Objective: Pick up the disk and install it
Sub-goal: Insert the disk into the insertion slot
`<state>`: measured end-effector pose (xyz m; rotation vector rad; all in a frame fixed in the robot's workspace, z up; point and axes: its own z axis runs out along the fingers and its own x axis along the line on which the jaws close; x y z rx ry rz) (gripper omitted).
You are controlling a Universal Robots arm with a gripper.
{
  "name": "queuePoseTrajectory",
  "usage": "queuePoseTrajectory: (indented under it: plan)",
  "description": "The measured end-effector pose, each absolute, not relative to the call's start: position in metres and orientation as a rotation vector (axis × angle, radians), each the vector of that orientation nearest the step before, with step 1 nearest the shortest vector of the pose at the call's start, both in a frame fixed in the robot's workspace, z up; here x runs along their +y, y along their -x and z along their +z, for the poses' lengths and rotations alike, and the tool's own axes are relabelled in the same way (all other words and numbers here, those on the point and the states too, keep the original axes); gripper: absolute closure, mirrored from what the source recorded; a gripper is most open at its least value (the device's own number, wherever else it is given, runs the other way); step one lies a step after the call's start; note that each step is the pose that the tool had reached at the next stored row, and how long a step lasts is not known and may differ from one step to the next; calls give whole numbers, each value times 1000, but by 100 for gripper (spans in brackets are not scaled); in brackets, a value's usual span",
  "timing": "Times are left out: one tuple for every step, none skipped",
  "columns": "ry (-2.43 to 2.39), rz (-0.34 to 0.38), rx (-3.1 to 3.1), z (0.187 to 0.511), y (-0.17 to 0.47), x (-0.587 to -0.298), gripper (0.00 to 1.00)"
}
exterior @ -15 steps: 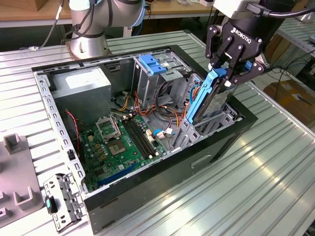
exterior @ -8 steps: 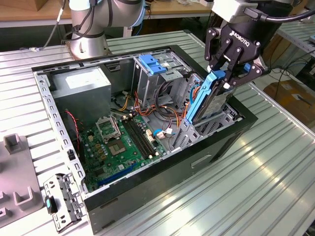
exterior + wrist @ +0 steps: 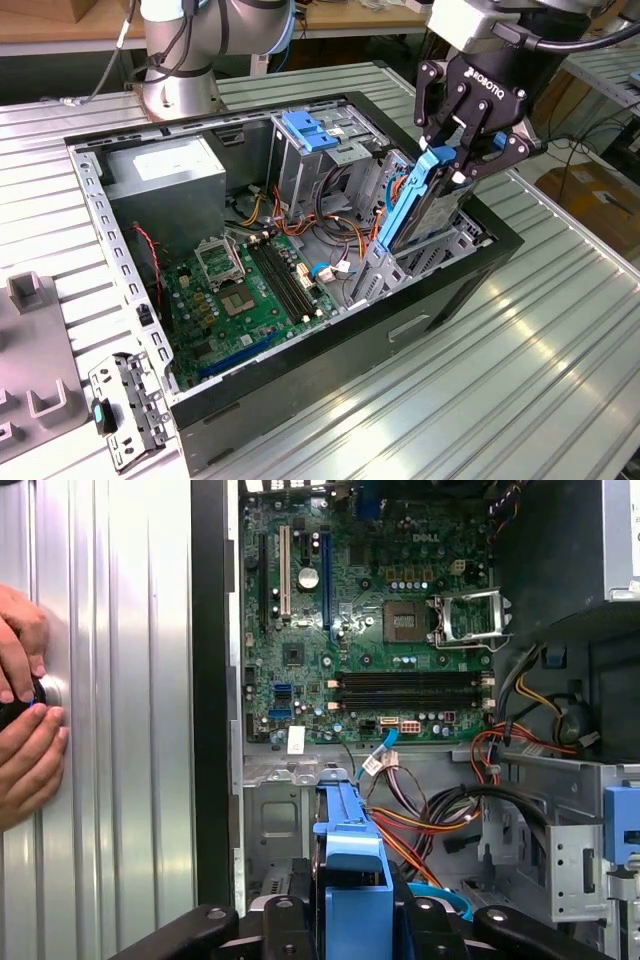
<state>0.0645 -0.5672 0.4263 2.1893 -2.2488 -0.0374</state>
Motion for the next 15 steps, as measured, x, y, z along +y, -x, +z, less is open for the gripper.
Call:
queuePoseTrajectory:
  plan:
    - [-2189,-37,-2249,424,-64,-567,63]
    - [-2189,-37,-2249,421,-64,-567,63]
    - [-2189,-37,-2249,420,-64,-567,63]
    - [-2189,-37,-2249,420,-64,-567,63]
    - [-2189,-37,-2249,420,-64,-567,63]
    - [-2189,-37,-2249,420,-64,-567,63]
    - [-2189,-37,-2249,420,-64,-567,63]
    - [-2189,-37,-2249,420,-64,-567,63]
    - [-2189,-37,-2249,420,-64,-567,62]
    - [-2189,-37,-2249,418,-64,-567,56]
    - [-2190,-38,-2249,415,-64,-567,56]
    - [-2189,-37,-2249,414,-64,-567,56]
    - [-2189,-37,-2249,412,-64,-567,56]
    - [-2189,-37,-2249,410,-64,-567,56]
    - [-2189,-37,-2249,407,-64,-567,56]
